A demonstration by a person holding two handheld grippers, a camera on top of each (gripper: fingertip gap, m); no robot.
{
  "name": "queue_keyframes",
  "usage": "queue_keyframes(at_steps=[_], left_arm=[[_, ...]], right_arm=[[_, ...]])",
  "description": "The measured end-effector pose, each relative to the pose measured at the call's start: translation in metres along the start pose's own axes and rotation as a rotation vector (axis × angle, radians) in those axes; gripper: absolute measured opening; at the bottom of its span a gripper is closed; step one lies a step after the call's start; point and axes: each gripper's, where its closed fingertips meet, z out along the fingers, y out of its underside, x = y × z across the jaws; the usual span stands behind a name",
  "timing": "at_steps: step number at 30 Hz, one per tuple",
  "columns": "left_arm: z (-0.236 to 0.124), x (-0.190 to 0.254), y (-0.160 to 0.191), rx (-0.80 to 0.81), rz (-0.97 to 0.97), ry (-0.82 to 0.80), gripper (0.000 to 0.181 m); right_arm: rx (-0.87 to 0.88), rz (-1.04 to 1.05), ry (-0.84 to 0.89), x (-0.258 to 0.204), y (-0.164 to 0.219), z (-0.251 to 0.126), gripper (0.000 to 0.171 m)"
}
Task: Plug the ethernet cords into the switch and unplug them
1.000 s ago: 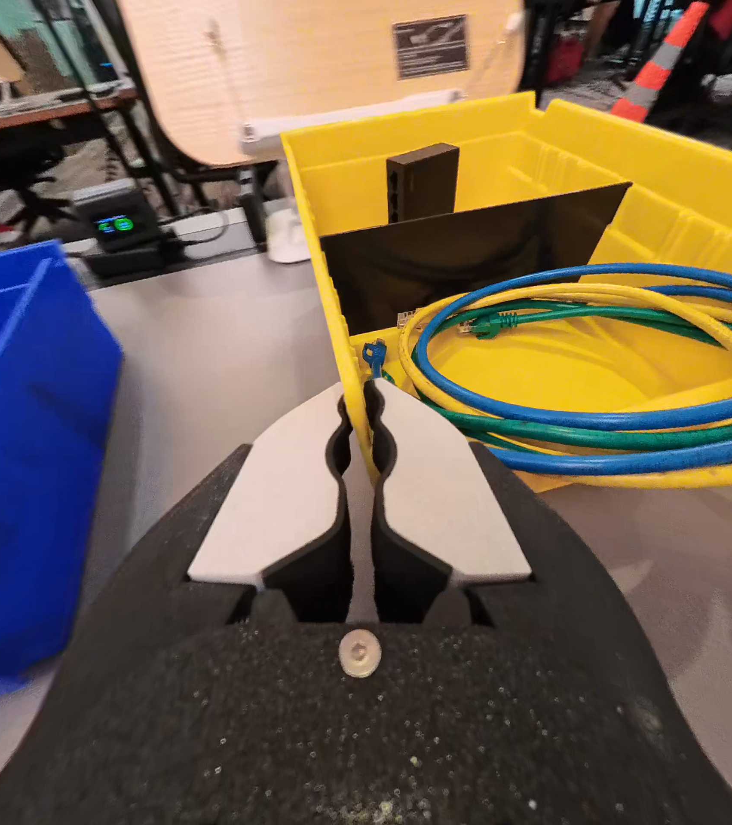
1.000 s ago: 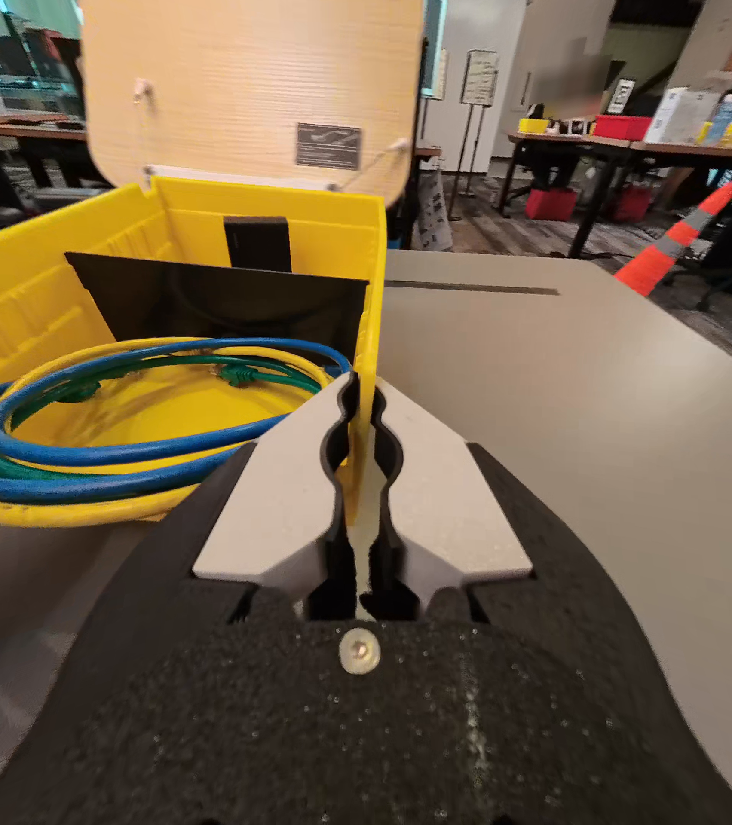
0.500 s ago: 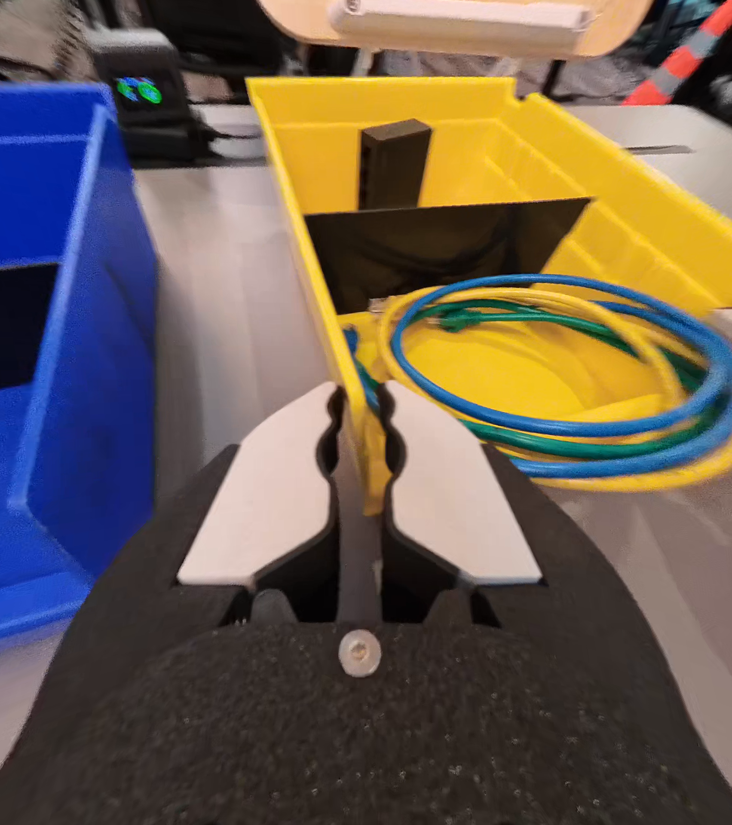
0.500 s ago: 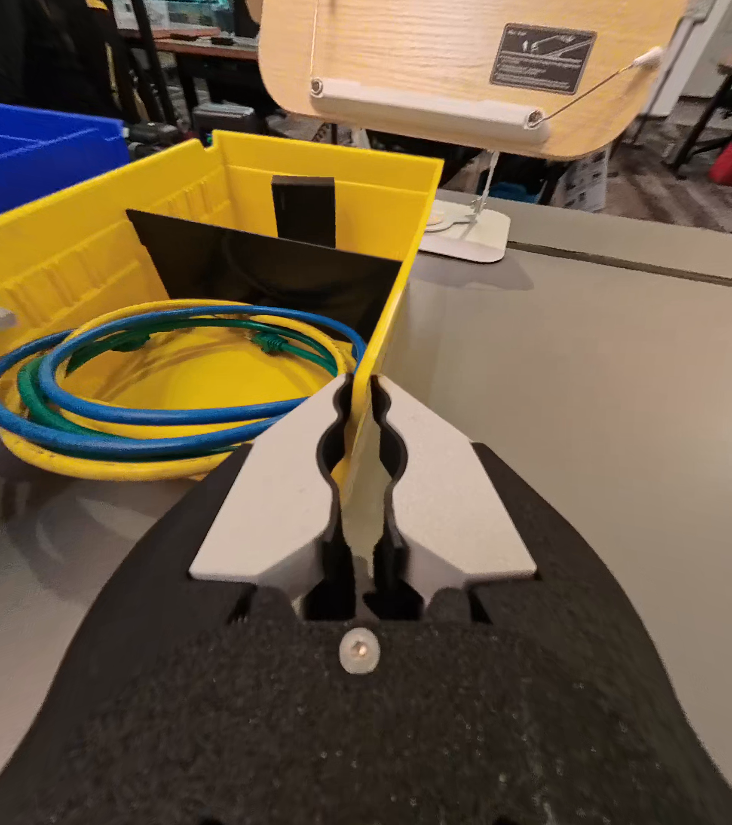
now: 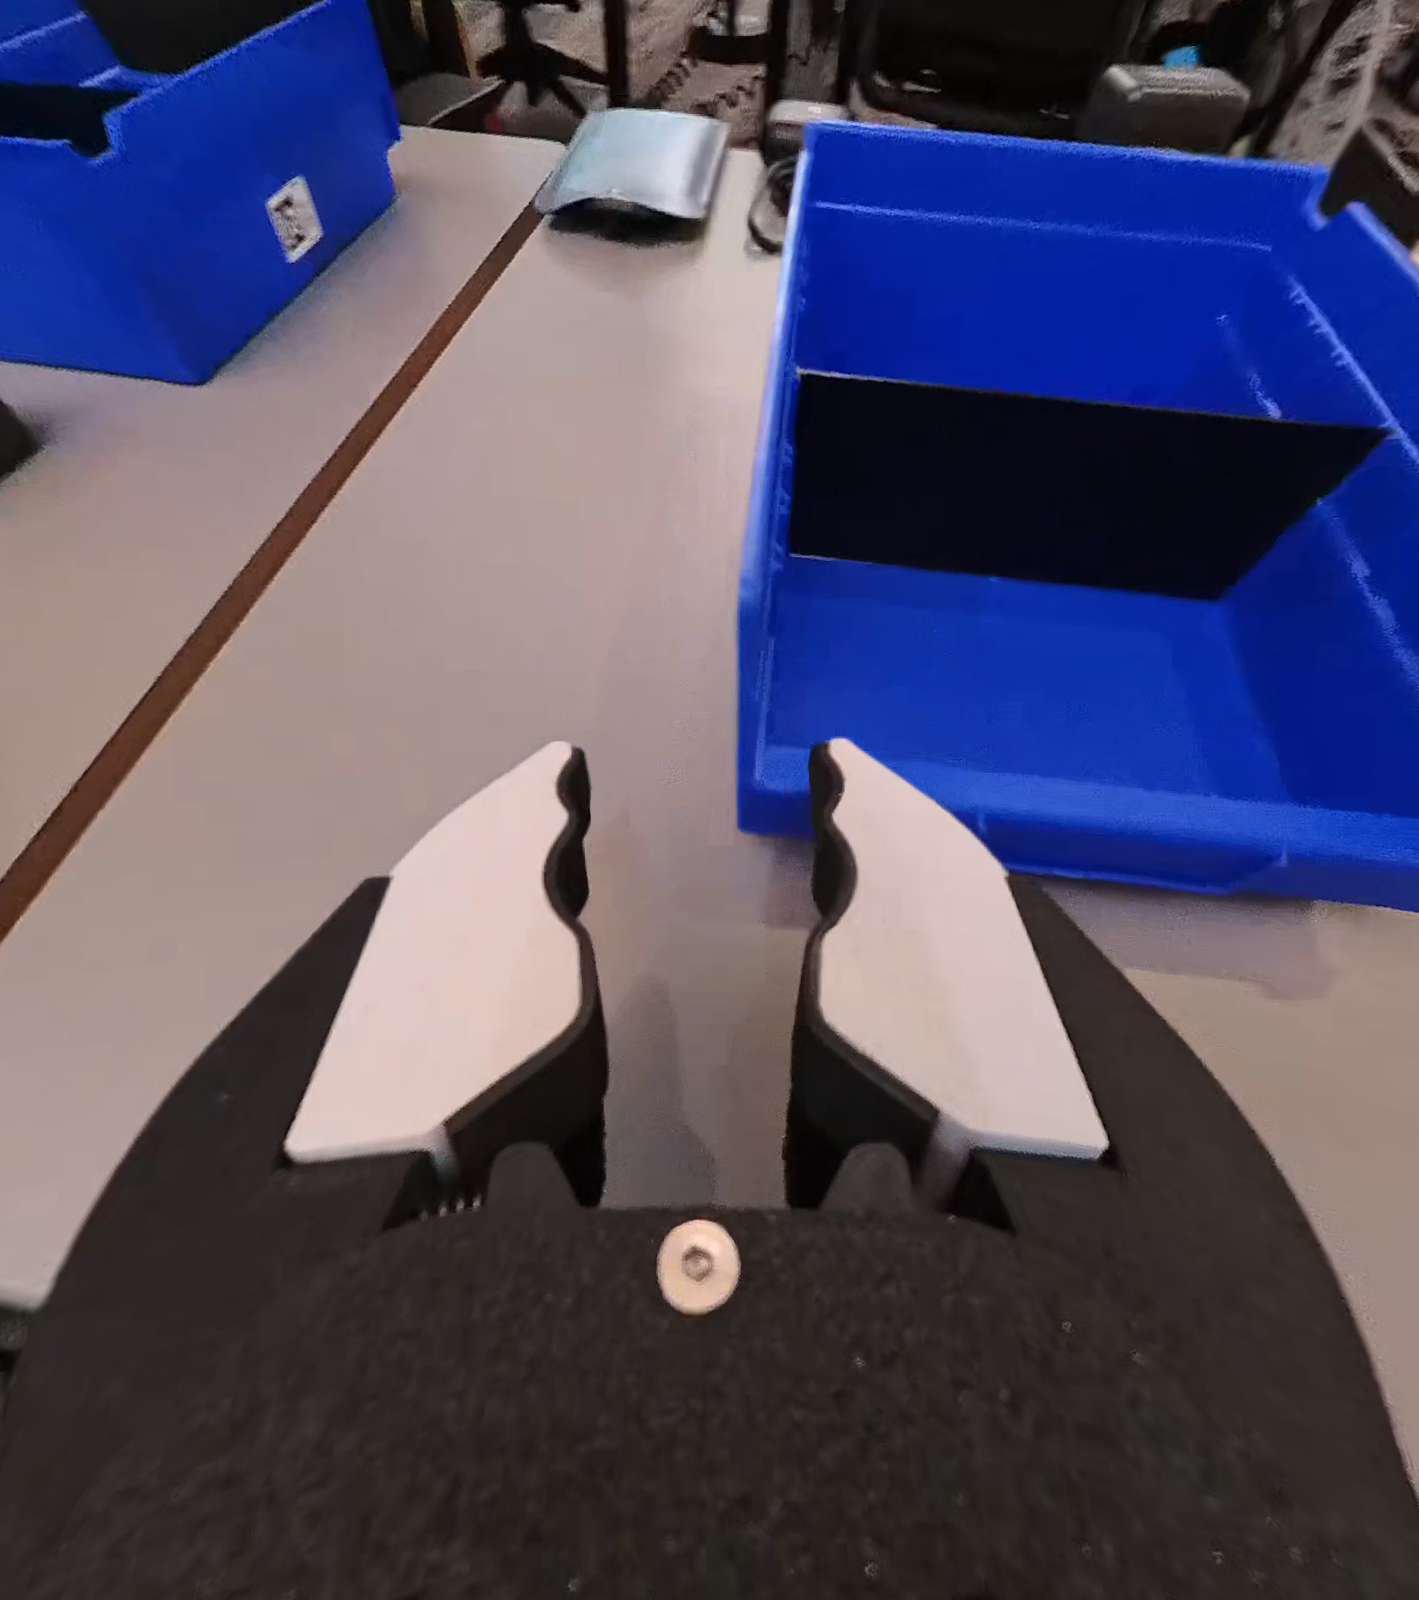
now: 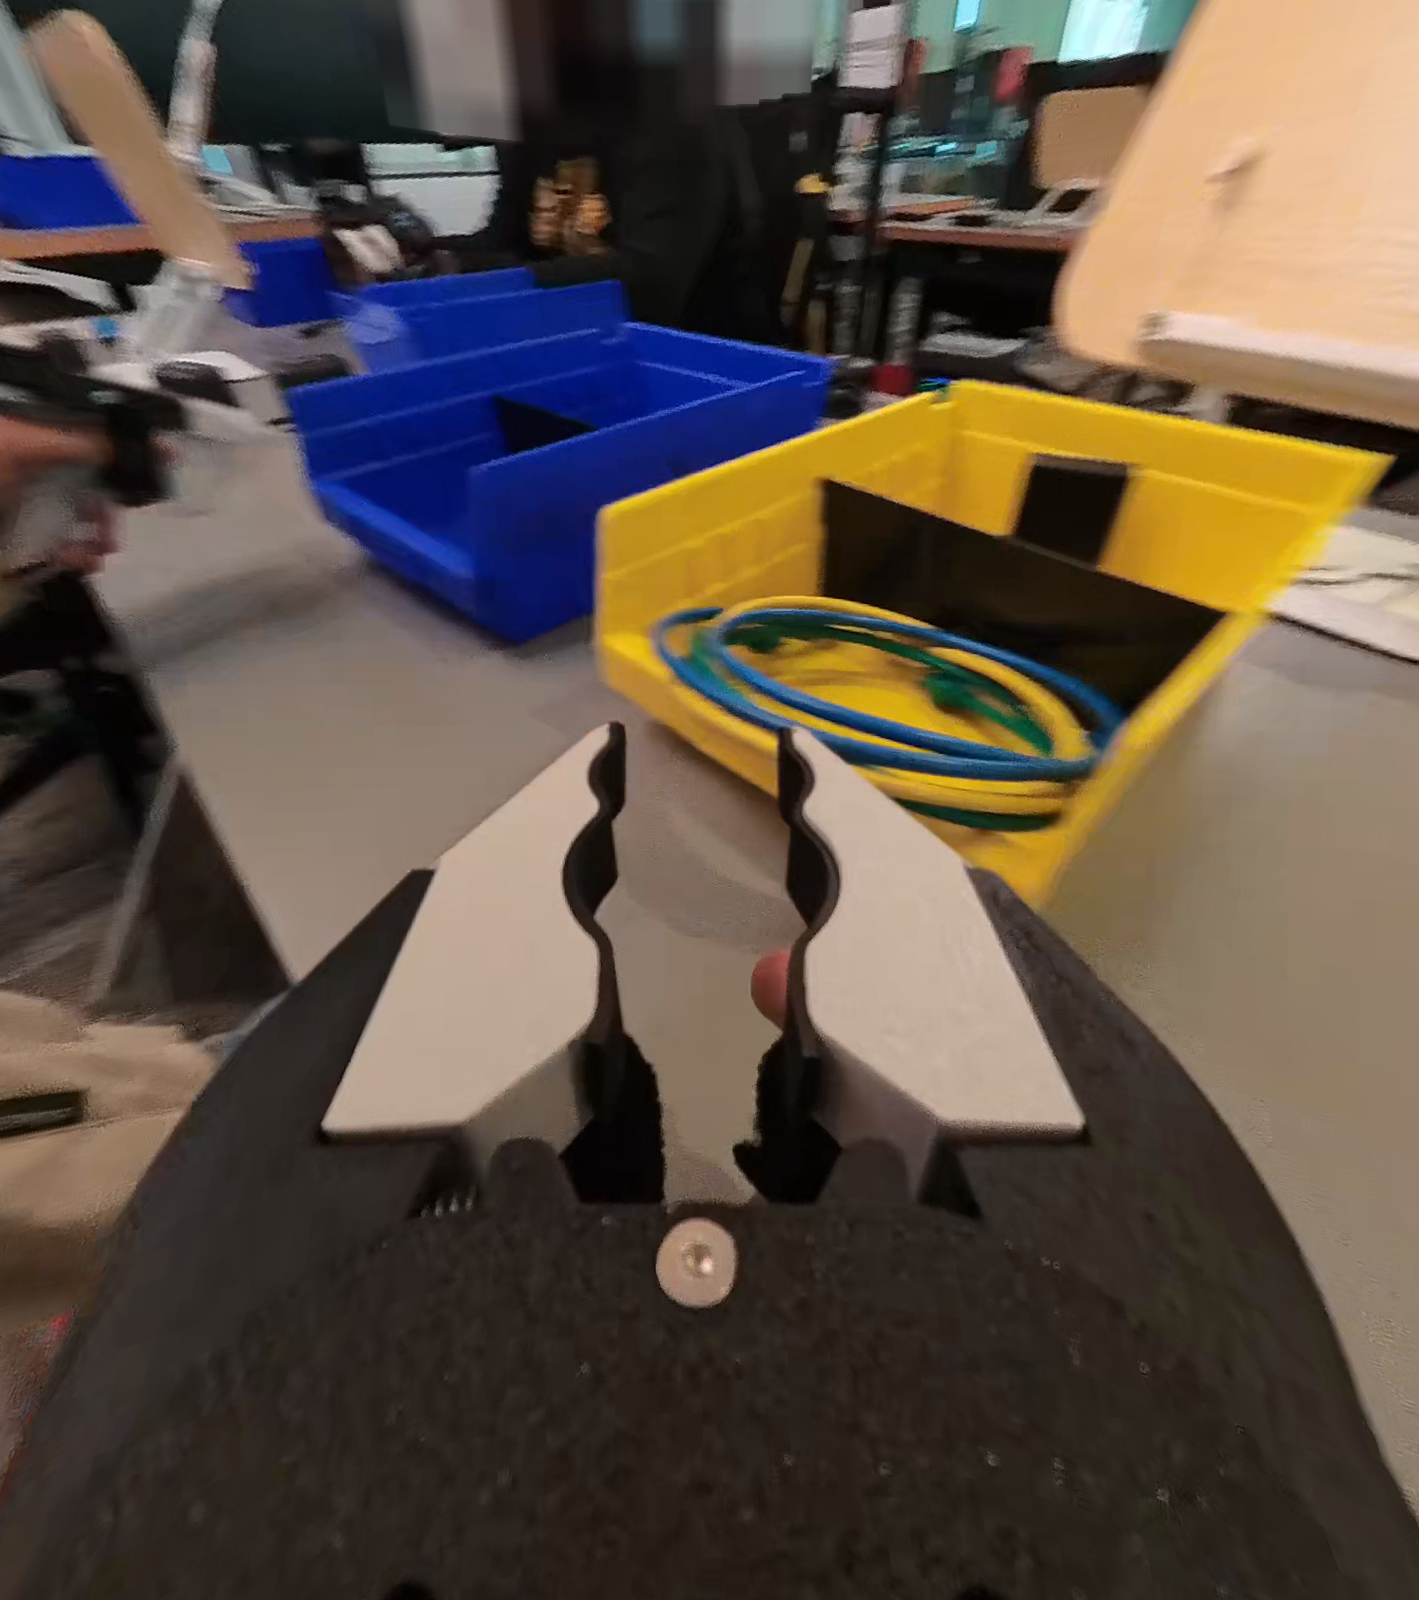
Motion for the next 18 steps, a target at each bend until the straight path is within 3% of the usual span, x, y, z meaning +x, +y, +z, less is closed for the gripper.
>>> queue_keyframes(at_steps=[5, 7, 9, 13, 18], left_arm=[[0.040, 0.003, -0.013, 0.001, 0.007, 0.125, 0.044], [0.047, 0.010, -0.010, -0.006, 0.027, 0.177, 0.011], [0.045, 0.016, -0.008, 0.008, 0.023, 0.177, 0.002], [0.019, 0.028, 0.006, 0.001, 0.024, 0.134, 0.003], [-0.031, 0.045, 0.032, -0.022, -0.100, 0.091, 0.005]], right_arm=[[-0.073, 0.035, -0.173, -0.061, 0.009, 0.037, 0.035], [-0.092, 0.049, -0.198, -0.077, 0.008, 0.051, 0.035], [-0.107, 0.051, -0.206, -0.089, 0.005, 0.067, 0.036], [-0.137, 0.018, -0.174, -0.106, 0.001, 0.105, 0.037], [-0.108, 0.027, 0.009, -0.101, -0.005, 0.149, 0.041]])
